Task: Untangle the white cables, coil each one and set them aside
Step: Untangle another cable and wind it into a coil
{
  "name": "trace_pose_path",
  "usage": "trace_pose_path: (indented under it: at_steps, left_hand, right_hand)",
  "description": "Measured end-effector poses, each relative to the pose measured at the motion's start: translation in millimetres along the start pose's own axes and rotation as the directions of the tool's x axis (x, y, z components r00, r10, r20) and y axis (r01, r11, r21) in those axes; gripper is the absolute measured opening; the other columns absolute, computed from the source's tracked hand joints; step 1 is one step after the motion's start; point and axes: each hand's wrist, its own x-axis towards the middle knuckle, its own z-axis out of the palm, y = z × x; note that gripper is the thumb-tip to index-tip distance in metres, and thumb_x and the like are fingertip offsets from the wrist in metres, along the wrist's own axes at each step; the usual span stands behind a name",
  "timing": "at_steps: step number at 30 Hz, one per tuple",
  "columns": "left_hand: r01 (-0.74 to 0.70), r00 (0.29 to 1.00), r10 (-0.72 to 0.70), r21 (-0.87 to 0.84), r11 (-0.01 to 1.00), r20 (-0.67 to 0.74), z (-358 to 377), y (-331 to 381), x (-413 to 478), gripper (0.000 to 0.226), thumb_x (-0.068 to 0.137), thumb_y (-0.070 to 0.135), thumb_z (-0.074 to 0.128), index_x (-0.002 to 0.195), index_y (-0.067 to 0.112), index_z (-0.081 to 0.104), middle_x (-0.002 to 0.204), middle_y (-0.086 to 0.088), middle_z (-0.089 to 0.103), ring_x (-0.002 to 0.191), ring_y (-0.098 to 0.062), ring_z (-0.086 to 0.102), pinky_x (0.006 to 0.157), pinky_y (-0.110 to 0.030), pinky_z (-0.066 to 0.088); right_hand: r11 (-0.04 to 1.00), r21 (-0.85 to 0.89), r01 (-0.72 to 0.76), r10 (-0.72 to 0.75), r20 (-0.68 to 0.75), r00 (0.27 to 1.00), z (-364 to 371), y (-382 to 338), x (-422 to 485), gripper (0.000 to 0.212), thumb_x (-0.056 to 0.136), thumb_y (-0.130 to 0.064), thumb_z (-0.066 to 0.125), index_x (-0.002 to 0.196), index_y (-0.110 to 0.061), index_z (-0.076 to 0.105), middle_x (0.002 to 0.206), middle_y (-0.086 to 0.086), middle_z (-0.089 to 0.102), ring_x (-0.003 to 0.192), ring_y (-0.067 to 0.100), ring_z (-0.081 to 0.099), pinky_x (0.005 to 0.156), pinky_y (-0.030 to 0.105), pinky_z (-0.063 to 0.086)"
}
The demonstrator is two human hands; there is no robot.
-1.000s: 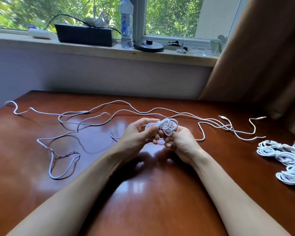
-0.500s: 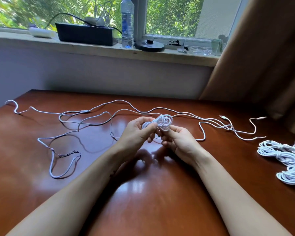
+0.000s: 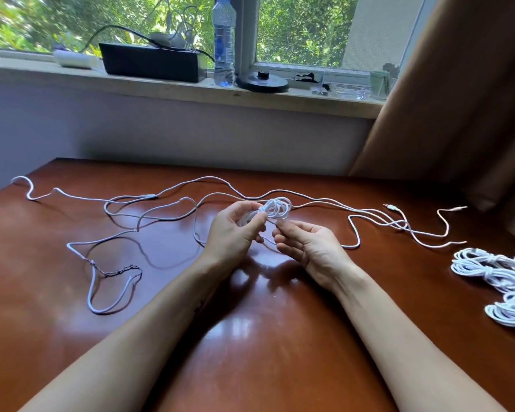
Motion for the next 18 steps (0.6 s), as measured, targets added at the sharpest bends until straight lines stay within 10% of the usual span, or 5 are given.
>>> trace_pose_path:
  at_steps: [5,18]
  left_hand:
    - [-0.021,0.994,0.028,0.066,0.998,-0.106,-2.3,-4.2,1.0,0.017,0.085,0.014,0.078,0.094,0.007,0.066,0.09,-0.017,0.074,0.081,-0.033,0.072,0.079,-0.043,0.059]
    - [0.132,0.986,-0.142,-0.112,0.985,-0.085,-1.6,0.3,-1.6,0.035,0.076,0.012,0.086,0.098,-0.007,0.067,0.09,-0.021,0.075,0.072,-0.018,0.067,0.064,-0.023,0.053]
  right_hand:
    - [0.999,0.009,0.041,-0.042,0.026,0.999,4.2,2.8,-2.0,0.003,0.088,-0.005,0.07,0.09,-0.003,0.069,0.074,0.009,0.073,0.061,0.012,0.069,0.063,0.02,0.059]
    - [0.957,-0.165,0.237,-0.24,0.006,0.971,4.0,12.4,4.1,0.01,0.094,-0.013,0.067,0.101,-0.009,0.071,0.081,0.003,0.073,0.073,0.012,0.066,0.07,0.024,0.056]
